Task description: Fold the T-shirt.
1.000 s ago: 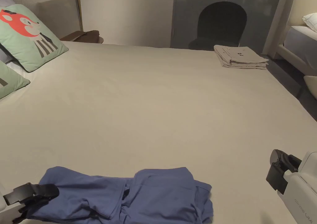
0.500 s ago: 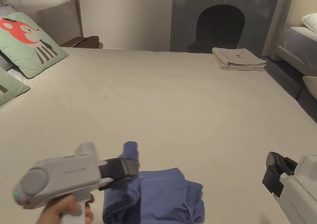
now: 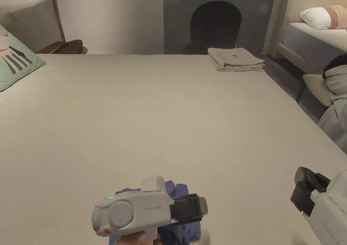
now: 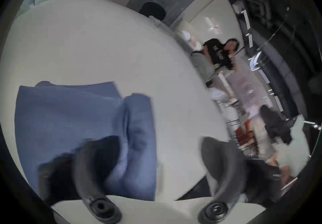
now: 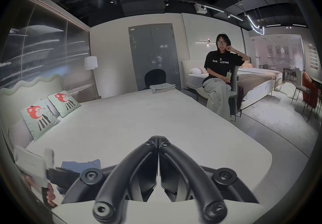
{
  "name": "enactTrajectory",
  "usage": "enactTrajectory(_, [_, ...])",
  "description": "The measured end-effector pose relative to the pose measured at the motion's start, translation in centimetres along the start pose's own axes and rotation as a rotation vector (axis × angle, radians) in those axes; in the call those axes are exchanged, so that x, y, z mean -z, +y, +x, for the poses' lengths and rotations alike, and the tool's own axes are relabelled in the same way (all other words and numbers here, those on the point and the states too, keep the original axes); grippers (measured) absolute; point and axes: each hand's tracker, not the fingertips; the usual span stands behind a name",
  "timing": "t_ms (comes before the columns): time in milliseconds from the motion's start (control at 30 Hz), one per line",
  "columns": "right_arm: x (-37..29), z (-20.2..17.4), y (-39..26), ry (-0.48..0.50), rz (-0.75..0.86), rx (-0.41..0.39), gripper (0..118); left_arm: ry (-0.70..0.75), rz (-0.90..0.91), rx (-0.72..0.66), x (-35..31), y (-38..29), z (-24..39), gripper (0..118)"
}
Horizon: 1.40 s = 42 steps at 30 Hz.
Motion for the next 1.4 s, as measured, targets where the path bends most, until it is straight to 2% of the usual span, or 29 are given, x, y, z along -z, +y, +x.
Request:
enactTrajectory(100, [0.2,0.5,-0.3,-0.004,-0.003,0.016,0,0.037,0.192,0.030,-3.5,0.2,0.7,110])
enactTrajectory(167, [-0.2,-0.7,-0.6,-0.001,-0.007,0.026,0,0.163,0.307,0.064,-4.4,-0.1,0.9,108])
enactTrajectory(200, [-0.1,-0.7,-0.7,0.005,-0.009,0.031,0,0.229,0.334,0.098,-4.3,-0.4,0.9,97])
enactTrajectory(233, [-0.1,-0.7,-0.8,0.008,-0.011,0.030,0,0.276,0.329,0.138,-3.9,-0.7,0.9,69])
enactTrajectory(267, [0.0,-0.9,-1.0,0.010,-0.011,0.027,0,0.322,0.319,0.190,-3.5,-1.3,0.9,32])
enactTrajectory(300, [-0.1,-0.9,-1.0,0.014,-0.011,0.025,0,0.379,0.313,0.233,-2.8,-2.0,1.1,18])
enactTrajectory(367, [-0.2,-0.9,-1.1,0.020,-0.012,0.028,0,0.476,0.265,0.301,-0.8,-3.2,1.1,0])
enactTrajectory(467, [-0.5,-1.0,-0.9,0.019,-0.009,0.030,0,0.400,0.166,0.308,1.4,-5.1,1.5,1])
enactTrajectory(600, [-0.6,-0.6,-0.9,0.013,-0.010,0.028,0,0.409,0.158,0.394,4.3,-6.9,3.4,1])
enactTrajectory(800, [-0.9,-0.2,-0.9,-0.001,-0.012,0.036,0,0.333,0.106,0.437,7.0,-7.2,5.8,1])
enactTrajectory(900, [-1.1,-0.3,-0.9,0.000,-0.016,0.038,0,0.252,0.062,0.391,7.5,-6.9,6.3,1])
enactTrajectory(1067, [-0.8,-1.0,-0.2,0.019,-0.007,0.027,0,0.208,0.197,0.349,2.7,-4.8,6.3,1])
enactTrajectory(1200, [0.9,-2.6,-0.1,0.088,-0.010,0.009,0,0.240,0.371,0.276,-3.6,-1.6,3.1,1])
enactTrajectory(1300, [2.3,-5.5,-1.1,0.174,-0.056,-0.035,0,0.318,0.485,0.212,-8.2,-0.3,0.0,1])
enactTrajectory(1400, [3.8,-9.9,-3.3,0.279,-0.155,-0.090,0,0.371,0.547,0.132,-11.9,-0.1,-3.1,1])
